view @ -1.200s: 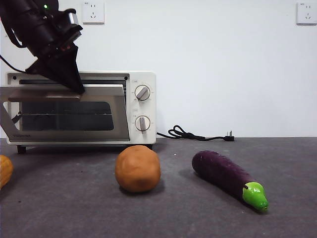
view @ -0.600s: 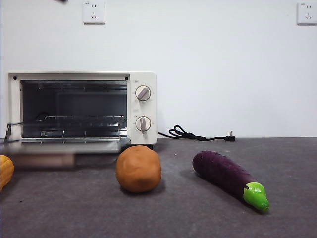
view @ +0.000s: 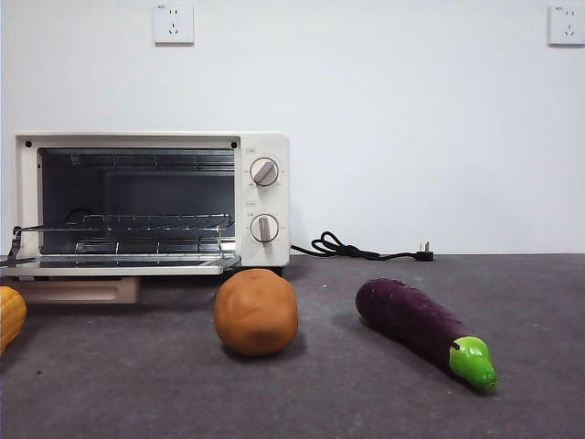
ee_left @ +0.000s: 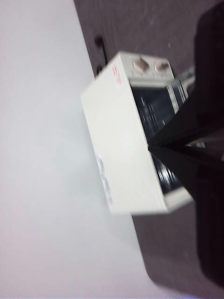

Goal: Take the eggplant from the table,put the eggplant in the oven

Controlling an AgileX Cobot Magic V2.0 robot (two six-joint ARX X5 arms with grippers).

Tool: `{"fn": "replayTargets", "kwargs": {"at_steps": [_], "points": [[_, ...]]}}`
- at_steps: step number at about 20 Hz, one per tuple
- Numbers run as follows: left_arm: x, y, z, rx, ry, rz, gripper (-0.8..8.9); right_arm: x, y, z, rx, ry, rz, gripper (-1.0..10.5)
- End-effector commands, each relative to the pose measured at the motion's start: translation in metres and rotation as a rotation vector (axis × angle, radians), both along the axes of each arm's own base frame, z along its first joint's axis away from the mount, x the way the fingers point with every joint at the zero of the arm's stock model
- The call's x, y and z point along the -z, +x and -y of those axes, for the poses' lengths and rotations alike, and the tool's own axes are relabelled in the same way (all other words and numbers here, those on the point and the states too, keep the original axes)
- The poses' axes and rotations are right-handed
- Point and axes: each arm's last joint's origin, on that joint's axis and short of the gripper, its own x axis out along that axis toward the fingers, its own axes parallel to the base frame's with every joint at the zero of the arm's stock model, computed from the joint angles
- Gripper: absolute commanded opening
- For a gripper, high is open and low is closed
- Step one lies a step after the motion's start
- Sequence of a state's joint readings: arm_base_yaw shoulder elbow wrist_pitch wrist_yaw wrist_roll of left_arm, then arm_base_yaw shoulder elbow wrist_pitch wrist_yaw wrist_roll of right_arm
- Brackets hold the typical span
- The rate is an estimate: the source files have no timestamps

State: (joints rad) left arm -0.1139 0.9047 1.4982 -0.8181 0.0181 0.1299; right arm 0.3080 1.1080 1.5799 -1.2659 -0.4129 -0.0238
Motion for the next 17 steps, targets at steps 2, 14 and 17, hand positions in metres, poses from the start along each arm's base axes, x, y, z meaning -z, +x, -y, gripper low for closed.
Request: {"fn": "replayTargets", "kwargs": {"at_steps": [2,14,17], "points": [[0.001,-0.026,-0.005,-0.078,0.008,0.008,-0.06,0.012,0.018,-0.011,0.003,-0.078,-0.07,5.7],[0.007,-0.061,-0.009,-0.078,-0.02,-0.035,-0.05,0.099,0.099,-0.083,-0.096,-0.347,-0.383,5.6],[0.007,-0.061,-0.009,-0.073,-0.022,-0.034,-0.05,0.134,0.108,-0.097,-0.116,-0.373,-0.433,5.6]]}}
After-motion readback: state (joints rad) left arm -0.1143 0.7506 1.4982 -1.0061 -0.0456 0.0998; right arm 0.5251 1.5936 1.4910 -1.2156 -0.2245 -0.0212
